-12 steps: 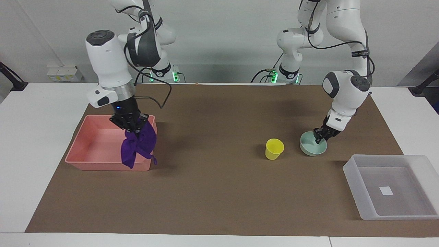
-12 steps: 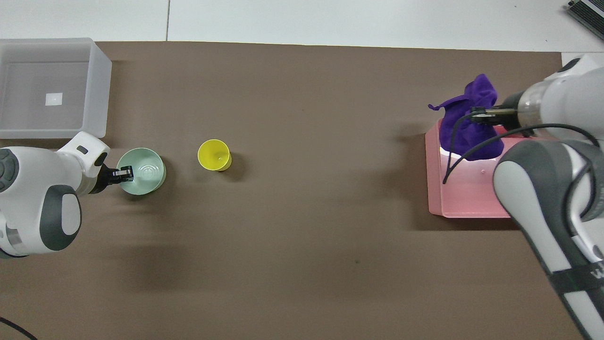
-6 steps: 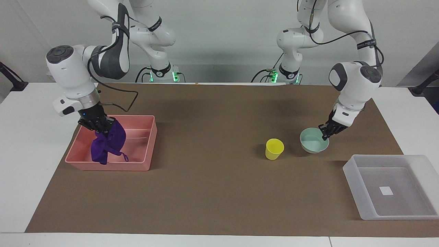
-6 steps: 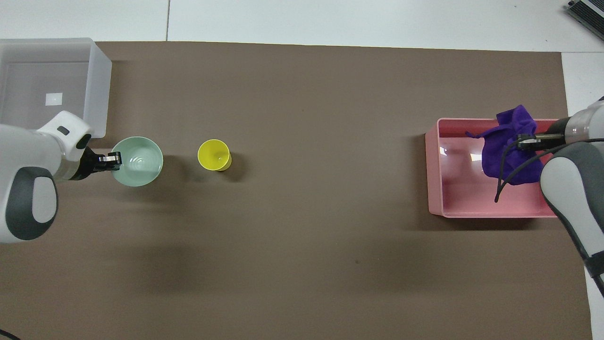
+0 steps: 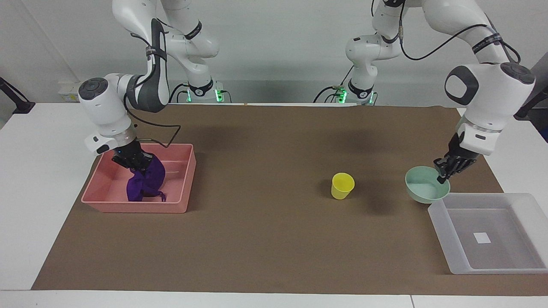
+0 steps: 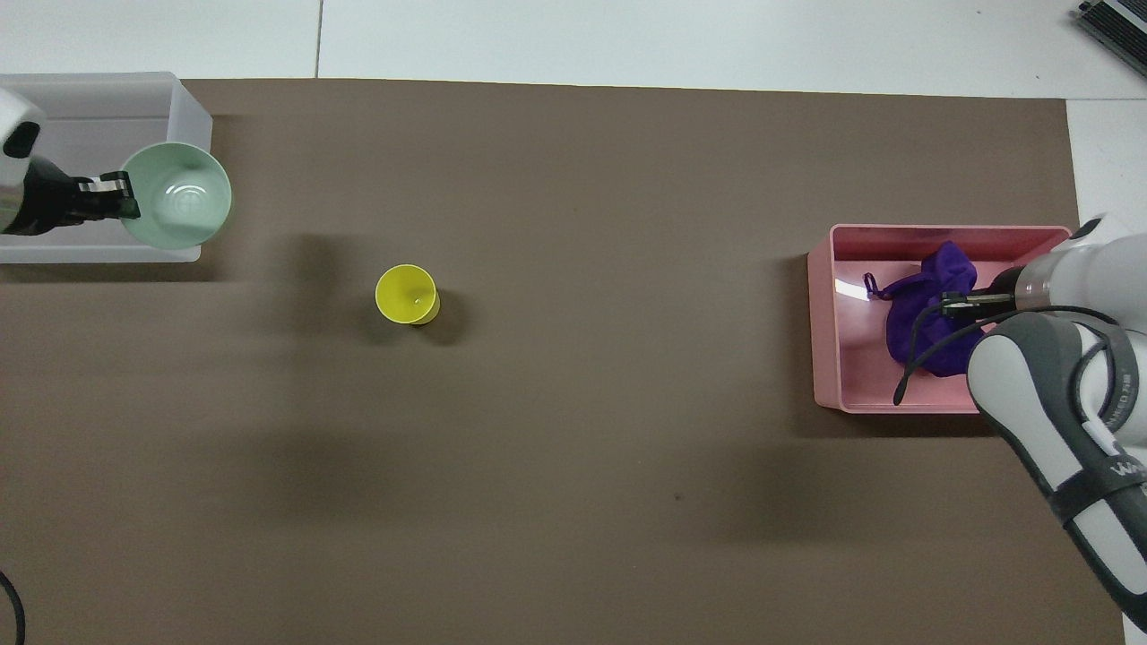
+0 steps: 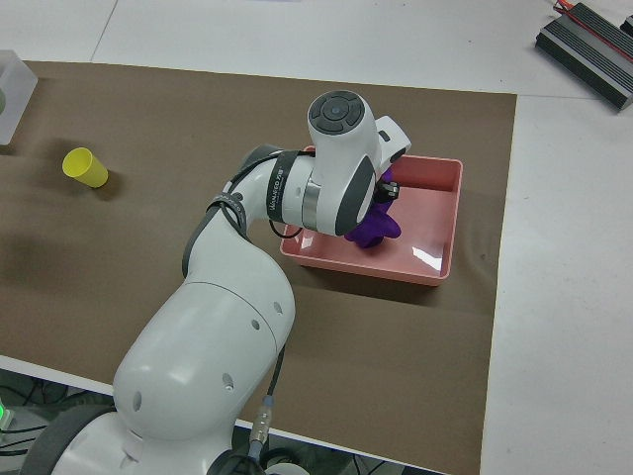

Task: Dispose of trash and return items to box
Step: 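Release the cloth in the bin while the left gripper places the bowl in the box, then withdraw the left gripper from the box and reach toward the yellow cup, then grasp the yellow cup with the left gripper, then carry the yellow cup into the clear box and release it with the left gripper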

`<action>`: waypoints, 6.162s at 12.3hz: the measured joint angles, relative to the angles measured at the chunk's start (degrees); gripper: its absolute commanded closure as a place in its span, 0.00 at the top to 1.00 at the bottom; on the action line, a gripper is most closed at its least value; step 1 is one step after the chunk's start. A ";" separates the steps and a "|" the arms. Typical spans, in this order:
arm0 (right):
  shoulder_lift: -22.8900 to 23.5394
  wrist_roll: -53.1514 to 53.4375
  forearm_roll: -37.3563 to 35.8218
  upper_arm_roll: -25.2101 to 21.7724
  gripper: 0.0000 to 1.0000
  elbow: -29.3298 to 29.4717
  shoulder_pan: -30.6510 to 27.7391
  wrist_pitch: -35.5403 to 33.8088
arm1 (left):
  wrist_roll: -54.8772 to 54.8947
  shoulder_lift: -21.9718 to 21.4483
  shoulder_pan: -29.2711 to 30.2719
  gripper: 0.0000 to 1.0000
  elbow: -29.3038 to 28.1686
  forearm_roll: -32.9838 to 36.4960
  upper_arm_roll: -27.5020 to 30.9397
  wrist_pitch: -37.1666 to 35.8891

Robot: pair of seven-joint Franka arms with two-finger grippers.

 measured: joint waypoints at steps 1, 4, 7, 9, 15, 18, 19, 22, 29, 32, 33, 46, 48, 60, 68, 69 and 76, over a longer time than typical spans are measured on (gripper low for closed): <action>0.59 0.42 0.00 0.00 0.78 -0.23 0.00 0.82 | 0.05 2.05 1.32 0.00 3.53 0.00 0.06 -0.34; 0.99 2.10 0.00 0.17 1.00 -0.04 0.08 1.40 | 0.12 9.02 5.28 0.00 13.60 0.03 0.22 -1.43; 0.27 4.22 0.00 0.56 1.00 2.51 0.44 -0.23 | 2.28 18.32 9.10 0.00 24.82 0.50 0.37 -2.85; -0.97 9.97 -0.13 0.67 1.00 5.34 3.39 -4.45 | 5.81 23.91 11.34 0.00 27.88 1.67 0.54 -2.01; -6.88 14.93 -1.26 0.74 1.00 17.67 6.39 -24.39 | 8.69 30.04 12.82 0.00 25.90 5.28 0.27 6.84; -9.86 14.71 -1.26 0.34 1.00 22.22 5.91 -31.44 | 10.05 30.69 12.68 0.80 25.52 6.32 0.07 6.90; -10.70 14.55 -1.26 0.11 1.00 22.78 5.78 -33.83 | 10.91 30.68 12.41 0.89 25.59 6.37 0.02 6.91; -11.23 14.33 -1.26 -0.14 1.00 27.40 5.04 -40.48 | 13.89 30.08 11.63 1.00 26.47 6.41 -0.29 6.89; -11.04 14.04 -1.25 0.07 1.00 26.37 4.89 -40.84 | 15.71 11.83 1.82 1.00 13.27 6.42 -1.37 0.61; -11.04 14.04 -1.25 0.05 1.00 26.32 4.89 -40.94 | 10.32 5.49 -6.12 1.00 4.81 6.42 -1.46 -1.47; -11.04 14.04 -1.25 0.04 1.00 26.30 4.89 -41.06 | 7.77 4.67 -8.64 1.00 2.61 6.42 -1.48 -1.40; -11.06 14.04 -1.24 0.04 1.00 26.25 4.89 -41.21 | -3.71 0.01 -22.90 0.00 -21.54 6.42 -1.57 16.19; -11.06 14.04 -1.24 0.04 1.00 26.25 4.89 -41.21 | -4.16 -0.17 -23.03 0.00 -21.58 6.42 -1.57 16.53; -11.07 14.04 -1.24 0.04 1.00 26.24 4.89 -41.21 | 1.88 1.92 -5.71 0.00 5.07 2.25 0.20 -5.43; -11.07 14.04 -1.24 0.04 1.00 26.21 4.89 -41.21 | 12.82 16.40 9.23 0.00 24.68 1.79 0.06 -11.48; -11.07 14.04 -1.24 0.04 1.00 26.21 4.89 -41.21 | 13.61 18.86 10.14 0.00 26.52 1.79 0.05 -11.48; -11.07 14.04 -1.24 0.17 1.00 26.20 4.89 -41.21 | 15.78 28.50 13.75 0.00 31.40 1.79 -0.15 -7.39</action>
